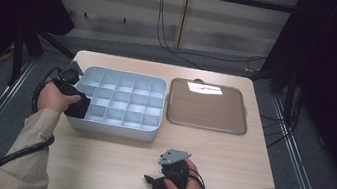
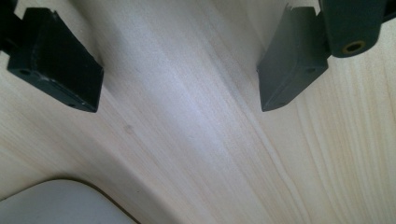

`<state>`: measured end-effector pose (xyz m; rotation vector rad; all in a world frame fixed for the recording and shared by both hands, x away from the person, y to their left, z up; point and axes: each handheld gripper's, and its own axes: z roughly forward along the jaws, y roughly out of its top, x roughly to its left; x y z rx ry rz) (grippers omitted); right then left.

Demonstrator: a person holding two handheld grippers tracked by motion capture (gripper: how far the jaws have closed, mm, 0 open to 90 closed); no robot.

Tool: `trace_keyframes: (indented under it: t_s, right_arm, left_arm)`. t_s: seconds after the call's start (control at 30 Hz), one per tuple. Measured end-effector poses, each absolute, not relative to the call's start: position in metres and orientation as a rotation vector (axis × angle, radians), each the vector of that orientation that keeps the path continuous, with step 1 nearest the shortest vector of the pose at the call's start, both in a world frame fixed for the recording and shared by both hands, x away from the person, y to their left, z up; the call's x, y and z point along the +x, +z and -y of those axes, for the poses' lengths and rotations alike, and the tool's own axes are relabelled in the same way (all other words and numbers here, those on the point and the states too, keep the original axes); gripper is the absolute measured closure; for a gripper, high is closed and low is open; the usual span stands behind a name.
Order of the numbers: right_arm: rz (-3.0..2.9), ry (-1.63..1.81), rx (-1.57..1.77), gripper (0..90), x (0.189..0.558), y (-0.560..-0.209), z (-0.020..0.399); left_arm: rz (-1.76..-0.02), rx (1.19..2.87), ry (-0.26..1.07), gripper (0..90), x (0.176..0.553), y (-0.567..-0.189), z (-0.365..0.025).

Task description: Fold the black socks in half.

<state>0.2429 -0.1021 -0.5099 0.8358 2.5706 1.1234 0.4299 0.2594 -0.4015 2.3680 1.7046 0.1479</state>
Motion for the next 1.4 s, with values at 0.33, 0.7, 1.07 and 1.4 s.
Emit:
trace_keyframes:
  t_s: [0.33, 0.7, 1.07, 1.4]
  right_arm:
    - [-2.57, 1.123, 0.836, 13.7, 0.243, -0.51, 0.102]
    - [-2.57, 1.122, 0.835, 13.7, 0.243, -0.51, 0.102]
    - [-2.571, 1.124, 0.836, 13.7, 0.243, -0.51, 0.102]
    - [-2.576, 1.121, 0.834, 13.7, 0.243, -0.51, 0.102]
  left_arm:
    - [-1.711, 2.348, 0.164, 56.6, 0.43, -0.39, -0.261]
    - [-1.714, 2.332, 0.193, 52.2, 0.43, -0.377, -0.267]
    - [-1.71, 2.322, 0.185, 53.5, 0.433, -0.359, -0.269]
    - [-1.71, 2.323, 0.168, 60.5, 0.435, -0.347, -0.272]
